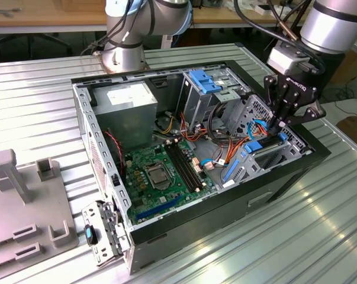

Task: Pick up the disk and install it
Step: 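Insert the second disk wire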

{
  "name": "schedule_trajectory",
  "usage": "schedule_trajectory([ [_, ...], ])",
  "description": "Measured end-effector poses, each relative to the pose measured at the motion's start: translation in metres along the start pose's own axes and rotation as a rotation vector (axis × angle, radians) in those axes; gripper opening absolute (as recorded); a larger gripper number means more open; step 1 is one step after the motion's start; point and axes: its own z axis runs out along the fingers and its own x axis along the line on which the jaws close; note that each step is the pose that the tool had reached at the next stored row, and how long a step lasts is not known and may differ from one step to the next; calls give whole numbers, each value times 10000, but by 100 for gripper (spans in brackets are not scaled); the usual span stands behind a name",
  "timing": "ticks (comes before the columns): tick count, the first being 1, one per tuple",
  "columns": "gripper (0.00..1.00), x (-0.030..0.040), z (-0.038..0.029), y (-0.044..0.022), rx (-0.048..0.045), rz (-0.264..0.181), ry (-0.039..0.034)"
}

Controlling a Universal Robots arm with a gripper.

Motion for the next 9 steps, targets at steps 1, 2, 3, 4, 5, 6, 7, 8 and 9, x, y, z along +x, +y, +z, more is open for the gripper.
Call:
schedule_trajectory([
  [1, 16, 1, 7, 0, 0, 1, -28],
  [2, 16, 2, 16, 1, 0, 3, -61],
  [3, 16, 2, 25, 1, -1, 4, -91],
  [4, 16, 2, 32, 1, -1, 5, -109],
  [5, 16, 1, 38, 1, -1, 6, -128],
  [6, 16, 1, 44, 2, -2, 7, -154],
  [7, 16, 0, 54, 2, -2, 9, -205],
  [8, 16, -1, 60, 2, -2, 10, -223],
  [9, 16, -1, 69, 3, -3, 12, -269],
])
